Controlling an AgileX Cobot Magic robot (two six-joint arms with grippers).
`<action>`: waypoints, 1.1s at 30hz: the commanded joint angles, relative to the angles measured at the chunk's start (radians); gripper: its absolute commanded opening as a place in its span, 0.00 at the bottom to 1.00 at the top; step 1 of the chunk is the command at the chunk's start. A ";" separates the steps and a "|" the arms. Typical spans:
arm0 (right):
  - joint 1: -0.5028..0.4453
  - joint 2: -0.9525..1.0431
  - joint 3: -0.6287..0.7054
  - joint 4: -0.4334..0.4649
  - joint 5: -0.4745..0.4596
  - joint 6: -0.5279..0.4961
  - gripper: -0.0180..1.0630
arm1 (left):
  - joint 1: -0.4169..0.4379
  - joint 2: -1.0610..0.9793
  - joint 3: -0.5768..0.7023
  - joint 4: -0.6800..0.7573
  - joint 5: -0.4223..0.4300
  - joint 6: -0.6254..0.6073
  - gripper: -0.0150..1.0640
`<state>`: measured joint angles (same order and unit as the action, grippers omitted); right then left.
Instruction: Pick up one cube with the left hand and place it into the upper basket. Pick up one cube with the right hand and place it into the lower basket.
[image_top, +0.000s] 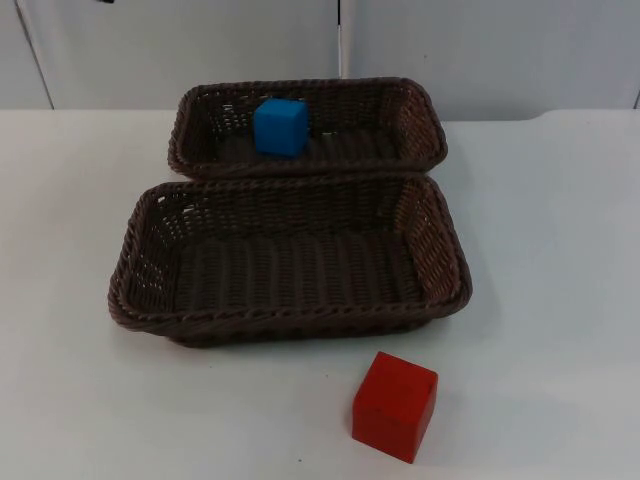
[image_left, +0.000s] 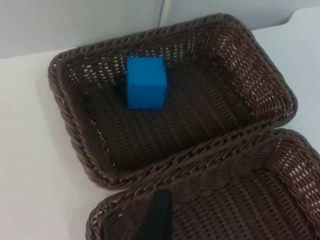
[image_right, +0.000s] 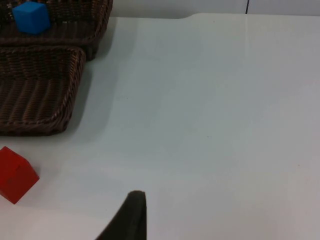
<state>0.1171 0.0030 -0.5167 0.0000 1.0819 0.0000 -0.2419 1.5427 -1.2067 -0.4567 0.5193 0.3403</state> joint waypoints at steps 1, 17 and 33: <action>-0.004 -0.003 0.001 0.000 -0.003 -0.016 0.99 | -0.001 -0.045 0.028 0.006 -0.010 -0.005 0.80; -0.004 -0.003 0.001 0.000 -0.003 -0.016 0.99 | -0.001 -0.349 0.255 0.031 -0.030 -0.005 0.80; -0.004 -0.003 0.001 0.000 -0.003 -0.018 0.99 | -0.001 -0.587 0.365 0.058 0.074 -0.005 0.80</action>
<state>0.1171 0.0030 -0.5167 0.0000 1.0819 -0.0093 -0.2419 0.9714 -0.8473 -0.4081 0.5790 0.3403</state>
